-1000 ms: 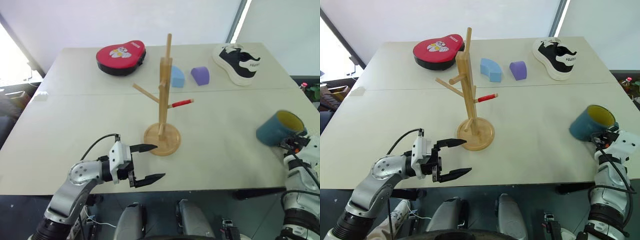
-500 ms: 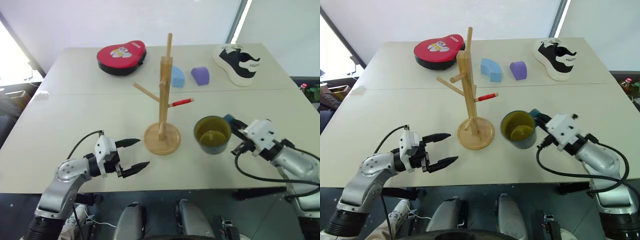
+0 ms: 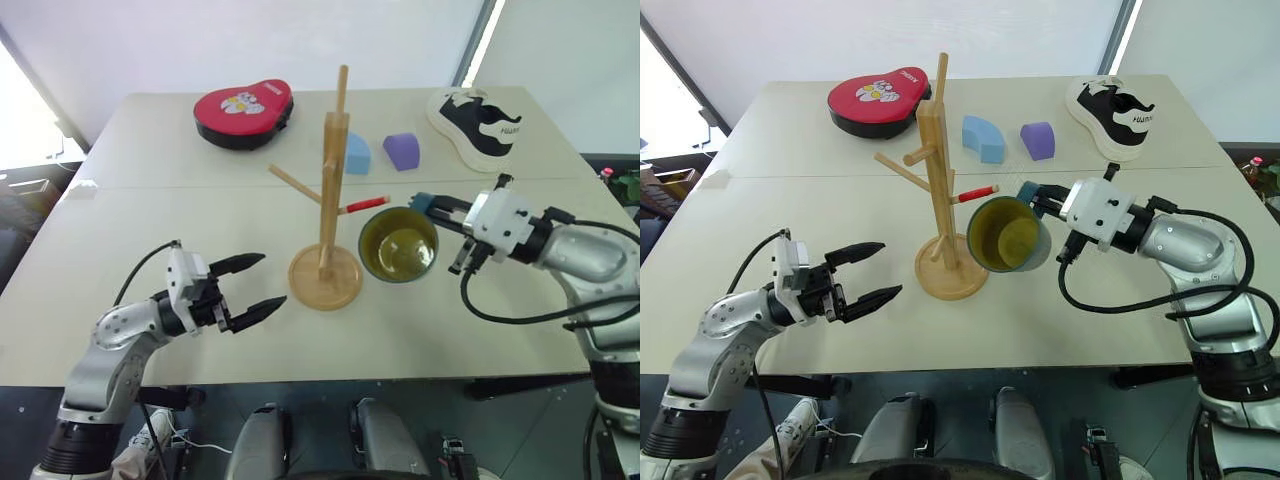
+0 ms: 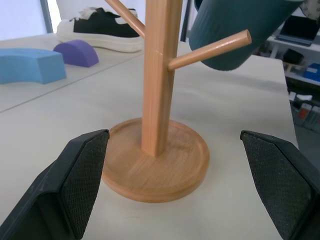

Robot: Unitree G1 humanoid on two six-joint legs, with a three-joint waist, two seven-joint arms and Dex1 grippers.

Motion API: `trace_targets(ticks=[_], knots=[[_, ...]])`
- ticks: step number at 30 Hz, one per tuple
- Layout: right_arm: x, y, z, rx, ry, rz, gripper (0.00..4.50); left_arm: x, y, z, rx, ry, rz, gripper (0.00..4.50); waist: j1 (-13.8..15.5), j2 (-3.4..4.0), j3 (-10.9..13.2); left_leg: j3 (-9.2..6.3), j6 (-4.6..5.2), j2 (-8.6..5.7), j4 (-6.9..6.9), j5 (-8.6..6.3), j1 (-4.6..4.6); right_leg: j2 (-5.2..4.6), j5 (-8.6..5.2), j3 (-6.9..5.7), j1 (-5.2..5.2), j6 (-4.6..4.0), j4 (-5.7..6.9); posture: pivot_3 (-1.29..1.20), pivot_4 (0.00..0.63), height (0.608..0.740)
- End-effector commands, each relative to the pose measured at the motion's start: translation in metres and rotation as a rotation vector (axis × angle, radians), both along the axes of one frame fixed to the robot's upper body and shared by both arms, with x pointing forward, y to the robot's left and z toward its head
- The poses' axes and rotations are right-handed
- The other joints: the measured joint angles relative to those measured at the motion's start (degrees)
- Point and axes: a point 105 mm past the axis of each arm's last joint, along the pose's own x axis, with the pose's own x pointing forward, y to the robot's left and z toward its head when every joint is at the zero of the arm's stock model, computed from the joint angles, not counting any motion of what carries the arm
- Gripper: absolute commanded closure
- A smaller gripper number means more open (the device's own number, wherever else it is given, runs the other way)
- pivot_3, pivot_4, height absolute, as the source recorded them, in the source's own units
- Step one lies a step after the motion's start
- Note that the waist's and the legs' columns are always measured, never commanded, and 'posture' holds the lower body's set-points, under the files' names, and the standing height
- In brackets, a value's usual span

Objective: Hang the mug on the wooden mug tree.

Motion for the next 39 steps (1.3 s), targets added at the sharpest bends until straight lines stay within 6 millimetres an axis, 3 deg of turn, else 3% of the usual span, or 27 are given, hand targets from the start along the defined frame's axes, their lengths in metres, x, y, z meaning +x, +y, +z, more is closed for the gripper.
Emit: trace_targets(ticks=[1, 8, 16, 29, 32, 36, 39], knots=[[0.0, 0.005, 0.018, -0.041, -0.072, 0.062, 4.45, -0.002, -0.002, 0.02, -0.02, -0.066, 0.0, 0.0, 0.0, 0.0, 0.0, 0.01, 0.0, 0.0, 0.0, 0.0, 0.0, -0.01, 0.01, 0.0, 0.0, 0.0, 0.0, 0.0, 0.15, 0.735], [0.005, 0.017, 0.029, -0.121, -0.086, 0.16, 4.45, -0.005, -0.004, 0.024, -0.023, -0.073, 0.009, 0.0, 0.0, 0.0, 0.0, 0.0, 0.0, 0.0, 0.0, 0.0, 0.0, -0.08, 0.02, 0.01, 0.0, -0.01, 0.0, 0.0, 0.15, 0.735], [0.011, 0.032, 0.027, -0.195, -0.067, 0.247, 4.45, -0.009, -0.007, 0.038, -0.058, -0.094, 0.01, 0.0, -0.1, 0.0, 0.0, -0.01, 0.0, 0.01, 0.0, 0.0, 0.0, -0.17, 0.03, 0.02, 0.0, -0.05, 0.0, 0.0, 0.15, 0.735], [0.022, 0.046, 0.035, -0.218, -0.075, 0.268, 4.45, -0.013, -0.013, 0.049, -0.064, -0.094, -0.028, 0.0, 0.0, 0.01, 0.0, -0.01, -0.01, 0.01, -0.01, 0.0, -0.01, -0.23, 0.04, 0.0, -0.01, -0.07, -0.02, 0.0, 0.15, 0.735], [0.022, 0.049, 0.04, -0.208, -0.085, 0.274, 3.46, -0.013, -0.014, 0.048, -0.061, -0.095, -0.031, 0.0, 0.0, 0.02, 0.0, -0.01, -0.01, 0.01, -0.01, 0.0, -0.02, -0.23, 0.05, 0.0, -0.02, -0.08, -0.01, 0.0, 0.15, 0.735], [0.022, 0.048, 0.047, -0.231, -0.14, 0.259, 1.58, -0.013, -0.014, 0.048, -0.061, -0.097, -0.027, 0.0, -0.1, 0.02, 0.0, -0.01, -0.02, 0.01, -0.02, 0.0, -0.02, -0.24, 0.05, -0.01, -0.02, -0.08, -0.01, 0.0, 0.15, 0.735], [0.02, 0.039, 0.052, -0.24, -0.156, 0.223, 1.58, -0.009, -0.013, 0.043, -0.048, -0.093, -0.007, 0.0, 0.0, 0.02, 0.0, -0.01, -0.02, 0.0, -0.02, 0.0, -0.02, -0.27, 0.05, 0.0, -0.03, -0.08, -0.02, 0.0, 0.15, 0.735]])
